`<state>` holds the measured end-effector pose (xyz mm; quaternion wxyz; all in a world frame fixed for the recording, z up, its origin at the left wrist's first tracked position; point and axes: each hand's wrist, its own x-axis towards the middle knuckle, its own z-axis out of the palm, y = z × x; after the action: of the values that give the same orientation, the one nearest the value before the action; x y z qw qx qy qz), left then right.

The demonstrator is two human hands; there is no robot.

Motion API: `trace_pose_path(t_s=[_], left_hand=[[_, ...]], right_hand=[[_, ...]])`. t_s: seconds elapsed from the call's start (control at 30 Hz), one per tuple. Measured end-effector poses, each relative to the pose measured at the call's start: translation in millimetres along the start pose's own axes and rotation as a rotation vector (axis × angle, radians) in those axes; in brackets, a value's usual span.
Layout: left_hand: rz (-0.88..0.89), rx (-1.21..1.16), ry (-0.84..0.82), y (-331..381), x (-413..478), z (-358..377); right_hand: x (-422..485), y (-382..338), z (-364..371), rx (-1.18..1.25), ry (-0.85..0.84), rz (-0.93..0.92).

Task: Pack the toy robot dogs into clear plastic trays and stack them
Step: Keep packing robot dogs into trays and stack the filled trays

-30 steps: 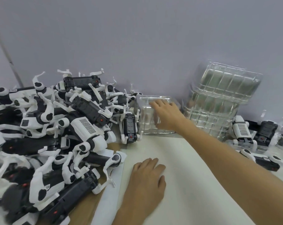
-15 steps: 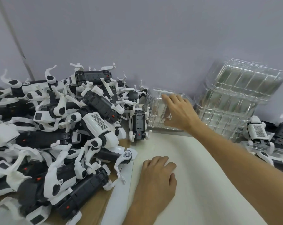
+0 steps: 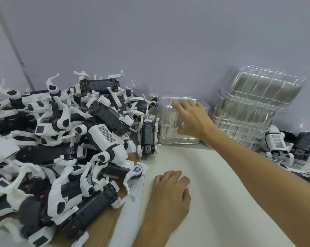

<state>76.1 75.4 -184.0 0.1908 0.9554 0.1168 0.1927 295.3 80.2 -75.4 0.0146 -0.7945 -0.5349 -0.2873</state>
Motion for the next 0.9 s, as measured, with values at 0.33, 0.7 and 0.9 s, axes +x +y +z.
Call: trace_pose_path(t_s=[0.33,0.7,0.9], left_hand=[[-0.008,-0.039,0.046,0.3,-0.8,1.5],[-0.229,-1.091,0.309,31.6,16.3,-71.5],[-0.067,-1.261,0.229,64.2,12.9,-113.8]], right_hand=[[9.8,0.4,-55.2,0.2,0.299,0.129],[-101.8,-25.9,-130.3,1.088,0.225,0.445],[-131.8,-41.0,-148.4,1.235,0.166,0.339]])
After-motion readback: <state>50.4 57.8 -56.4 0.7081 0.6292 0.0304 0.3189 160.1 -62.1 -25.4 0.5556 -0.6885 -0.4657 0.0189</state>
